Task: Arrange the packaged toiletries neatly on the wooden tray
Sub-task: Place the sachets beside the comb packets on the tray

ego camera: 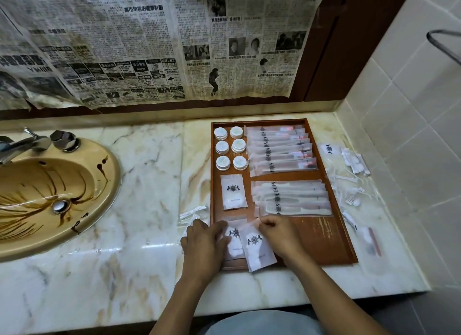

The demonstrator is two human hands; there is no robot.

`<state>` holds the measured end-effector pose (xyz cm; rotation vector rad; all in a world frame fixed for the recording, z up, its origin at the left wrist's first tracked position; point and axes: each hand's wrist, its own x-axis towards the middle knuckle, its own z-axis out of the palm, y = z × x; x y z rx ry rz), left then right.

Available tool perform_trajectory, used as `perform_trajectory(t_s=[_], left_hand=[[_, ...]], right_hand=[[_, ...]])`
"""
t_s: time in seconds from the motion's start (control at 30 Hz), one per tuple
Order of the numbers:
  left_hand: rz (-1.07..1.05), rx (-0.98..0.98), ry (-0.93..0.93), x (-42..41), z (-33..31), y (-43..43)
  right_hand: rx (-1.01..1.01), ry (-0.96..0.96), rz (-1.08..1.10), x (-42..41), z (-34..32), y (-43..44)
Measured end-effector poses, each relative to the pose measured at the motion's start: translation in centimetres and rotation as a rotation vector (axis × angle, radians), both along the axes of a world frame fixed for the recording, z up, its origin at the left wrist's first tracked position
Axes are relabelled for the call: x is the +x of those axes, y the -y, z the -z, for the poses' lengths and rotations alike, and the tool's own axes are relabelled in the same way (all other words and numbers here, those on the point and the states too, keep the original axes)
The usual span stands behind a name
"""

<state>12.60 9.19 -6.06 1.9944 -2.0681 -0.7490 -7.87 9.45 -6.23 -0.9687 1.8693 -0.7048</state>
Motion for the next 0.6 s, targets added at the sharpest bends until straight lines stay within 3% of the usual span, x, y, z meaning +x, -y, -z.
perform_trajectory(t_s=[0.1, 0.2, 0.43, 0.6], left_hand=[[-0.146, 0.011, -0.236, 0.5, 0.1, 0.4], [-0.202, 0.024, -0.316, 0.7, -0.5, 1.0], [-0.015, -0.038, 0.1, 0.4, -1.5, 1.2], [0.076, -0.061, 0.217, 0.1, -1.6, 1.0]], right_hand=[[-0.031, 0.097, 0.071, -0.4, 0.0, 0.2], [-0.055, 0.167, 0.123, 0.0, -0.5, 0.6], [-0.066, 0.079, 0.047, 2.5, -0.7, 1.3], [-0.157, -0.384, -0.254, 2.9, -1.1, 0.7]])
